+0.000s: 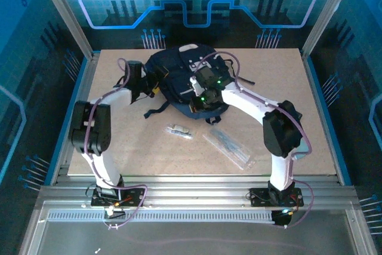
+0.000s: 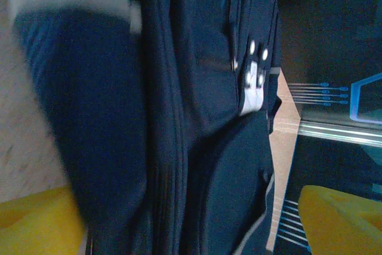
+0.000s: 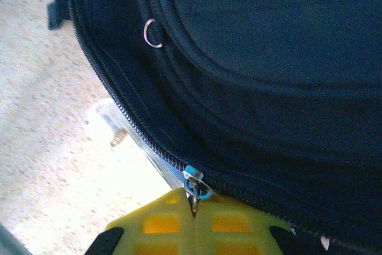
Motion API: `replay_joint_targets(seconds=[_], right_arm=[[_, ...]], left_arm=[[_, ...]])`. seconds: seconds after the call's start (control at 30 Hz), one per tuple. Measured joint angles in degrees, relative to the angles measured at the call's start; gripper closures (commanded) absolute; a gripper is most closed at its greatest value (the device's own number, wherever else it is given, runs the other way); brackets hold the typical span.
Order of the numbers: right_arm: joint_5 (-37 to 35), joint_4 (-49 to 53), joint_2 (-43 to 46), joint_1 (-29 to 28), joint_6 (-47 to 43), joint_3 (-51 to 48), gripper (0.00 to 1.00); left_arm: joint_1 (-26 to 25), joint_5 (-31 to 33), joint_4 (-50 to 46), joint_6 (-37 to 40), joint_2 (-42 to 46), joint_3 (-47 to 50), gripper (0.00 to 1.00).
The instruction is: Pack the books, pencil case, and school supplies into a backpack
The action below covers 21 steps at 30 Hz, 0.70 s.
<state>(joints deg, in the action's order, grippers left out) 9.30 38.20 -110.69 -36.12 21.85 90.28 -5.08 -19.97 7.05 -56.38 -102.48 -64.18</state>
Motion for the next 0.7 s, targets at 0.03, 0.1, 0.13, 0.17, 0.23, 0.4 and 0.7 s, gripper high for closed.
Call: replay_joint_targets(seconds=[0.03, 0.1, 0.13, 0.17, 0.23, 0.4, 0.7], right_arm=[[1.2, -0.4, -0.9, -0.1, 0.6, 1.2, 1.00], [3.4, -1.3, -2.9, -0.4, 1.6, 4.0, 1.00], [4.3, -1.6, -3.6, -0.6, 2.0, 5.2, 1.00], [5.2, -1.9, -4.3, -0.8, 2.4, 6.5, 1.00], [6.4, -2.3, -5.4, -1.5, 2.8, 8.9, 1.00], [7.8, -3.2, -6.1, -3.2, 3.8, 10.9, 1.00], [9.6, -3.9, -3.1, -4.0, 5.8, 3.5, 1.00]], left_arm=[[-0.1, 0.0, -0.1, 0.0, 2.4, 2.1, 0.09], [-0.7, 0.1, -0.2, -0.5, 8.0, 6.8, 0.09], [-1.2, 0.2, -0.1, -0.7, 10.3, 8.8, 0.08], [-2.0, 0.6, 0.1, -1.2, 12.4, 10.8, 0.08], [-4.0, 1.4, 0.7, -2.6, 15.1, 13.9, 0.08], [-9.0, 4.3, 2.7, -7.1, 15.9, 18.4, 0.09], [-9.7, 9.7, 7.9, -10.7, 8.5, 18.2, 0.50]])
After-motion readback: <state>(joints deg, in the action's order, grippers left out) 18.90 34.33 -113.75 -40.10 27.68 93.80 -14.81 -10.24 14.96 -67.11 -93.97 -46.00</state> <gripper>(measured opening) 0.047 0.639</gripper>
